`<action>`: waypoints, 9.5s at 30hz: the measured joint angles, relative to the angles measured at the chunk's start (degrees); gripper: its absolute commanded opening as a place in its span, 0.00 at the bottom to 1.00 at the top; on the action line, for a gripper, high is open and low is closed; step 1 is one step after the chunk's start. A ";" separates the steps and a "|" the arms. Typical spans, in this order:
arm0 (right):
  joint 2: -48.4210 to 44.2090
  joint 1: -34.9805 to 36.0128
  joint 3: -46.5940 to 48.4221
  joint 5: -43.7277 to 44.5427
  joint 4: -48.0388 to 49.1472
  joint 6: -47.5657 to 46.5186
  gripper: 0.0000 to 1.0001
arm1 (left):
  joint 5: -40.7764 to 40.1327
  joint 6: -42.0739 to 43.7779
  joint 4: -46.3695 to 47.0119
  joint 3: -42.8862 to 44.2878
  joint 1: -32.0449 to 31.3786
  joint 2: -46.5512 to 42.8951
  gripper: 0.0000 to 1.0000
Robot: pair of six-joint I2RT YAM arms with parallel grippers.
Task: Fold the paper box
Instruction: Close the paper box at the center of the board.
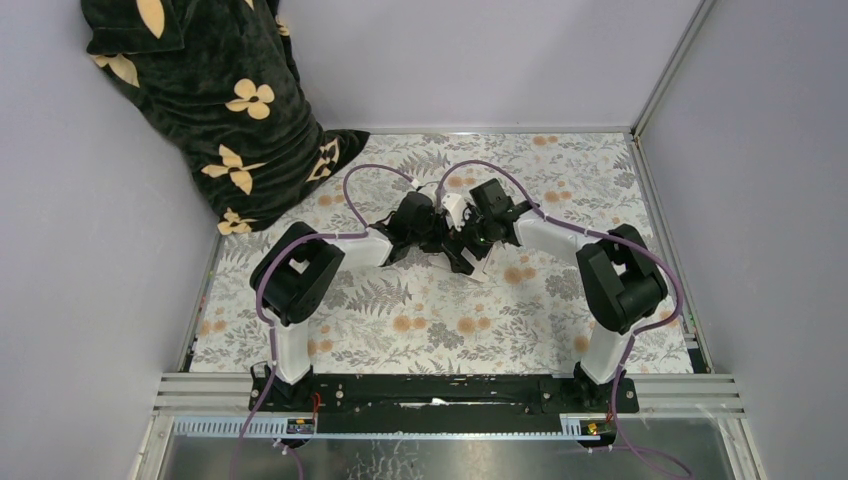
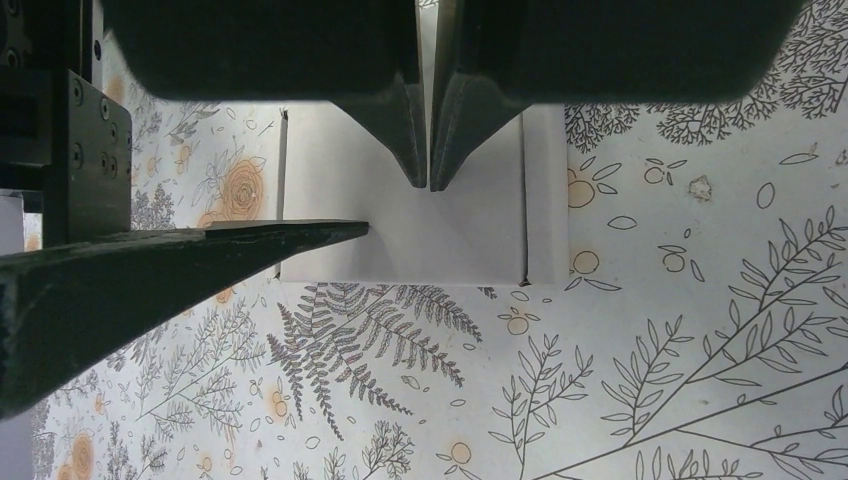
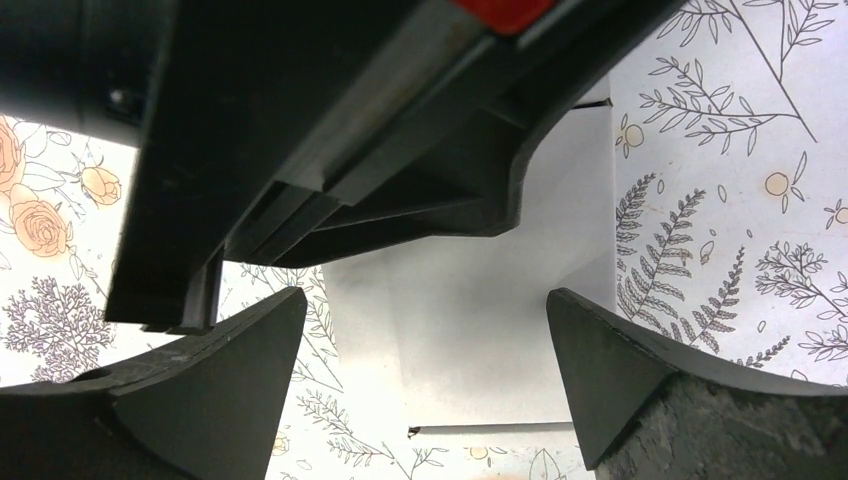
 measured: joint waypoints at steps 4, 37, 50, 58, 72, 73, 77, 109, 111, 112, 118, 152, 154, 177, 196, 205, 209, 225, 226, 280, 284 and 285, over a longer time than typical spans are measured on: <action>0.50 -0.02 0.63 -0.02 -0.48 -0.20 1.00 | 0.35 -0.31 0.17 0.00 0.15 0.15 0.10; 4.17 -1.49 3.74 4.17 3.41 -1.38 1.00 | 1.57 0.22 0.72 2.23 2.08 2.25 0.10; 3.69 -2.34 2.60 4.44 5.62 -1.46 1.00 | 2.03 2.67 0.46 3.37 2.25 2.86 0.10; 4.13 -4.63 2.97 3.63 5.38 -2.54 1.00 | 2.91 4.79 -0.87 6.03 2.29 4.44 0.10; 12.17 -5.99 14.67 -0.04 -3.13 -6.97 1.00 | 3.26 5.79 -3.28 9.64 4.15 6.45 0.10; 12.63 -6.03 15.43 -0.48 -3.89 -7.26 1.00 | 3.43 5.64 -3.28 9.66 4.26 6.47 0.10; 11.43 -6.21 13.25 -1.33 -2.19 -7.02 1.00 | 3.80 6.27 -3.87 10.19 4.31 6.64 0.10; -40.92 -4.52 -24.30 15.78 -2.38 44.41 1.00 | -3.91 4.59 -7.69 -3.56 -5.97 -6.08 0.11; -41.72 -2.93 -25.49 17.25 -3.19 46.64 1.00 | -4.90 2.99 -7.65 -6.43 -6.88 -8.59 0.12; -41.81 -2.38 -25.62 17.70 -3.41 47.41 1.00 | -5.27 2.08 -7.48 -7.69 -7.28 -9.57 0.12; -43.54 0.39 -26.60 23.87 -4.33 53.02 1.00 | -7.67 -3.74 -5.01 -14.62 -9.94 -14.56 0.13; -37.66 11.78 -34.60 14.84 9.99 64.89 0.10 | -15.76 -9.20 -9.05 -17.66 -17.46 -19.52 0.16; -36.13 11.89 -35.50 14.84 11.19 64.94 0.09 | -16.41 -9.20 -9.38 -17.09 -17.81 -19.15 0.16; -27.41 12.11 -33.14 15.43 13.97 63.95 0.03 | -21.92 -4.81 -21.40 -7.98 -18.91 -17.55 0.23; -24.04 12.15 -29.81 16.46 12.94 60.41 0.08 | -20.50 -0.55 -14.25 -5.68 -19.02 -10.80 0.23; -31.67 12.15 -30.88 18.36 7.56 57.88 0.21 | -21.53 -1.07 -7.39 -9.29 -20.31 -11.17 0.23; -42.36 12.15 -31.08 20.76 4.42 57.92 0.22 | -22.60 -2.56 -5.57 -10.73 -20.57 -11.63 0.23; -59.56 12.15 -48.02 23.82 1.09 71.67 0.35 | -24.68 -6.88 -4.66 -12.41 -20.98 -12.70 0.25; -59.58 12.15 -47.98 24.57 1.14 71.65 0.35 | -24.65 -6.88 -4.74 -12.52 -21.00 -12.87 0.25; -15.85 12.15 -21.31 26.43 13.73 38.42 0.38 | -23.58 -0.85 -2.58 -18.60 -21.81 -17.99 0.24; -14.62 12.15 -20.65 26.21 14.95 39.01 0.38 | -24.09 -0.68 -2.60 -19.17 -21.81 -18.60 0.25; -14.47 12.15 -20.57 26.10 15.15 39.06 0.38 | -24.15 -0.63 -2.67 -19.41 -21.81 -18.91 0.26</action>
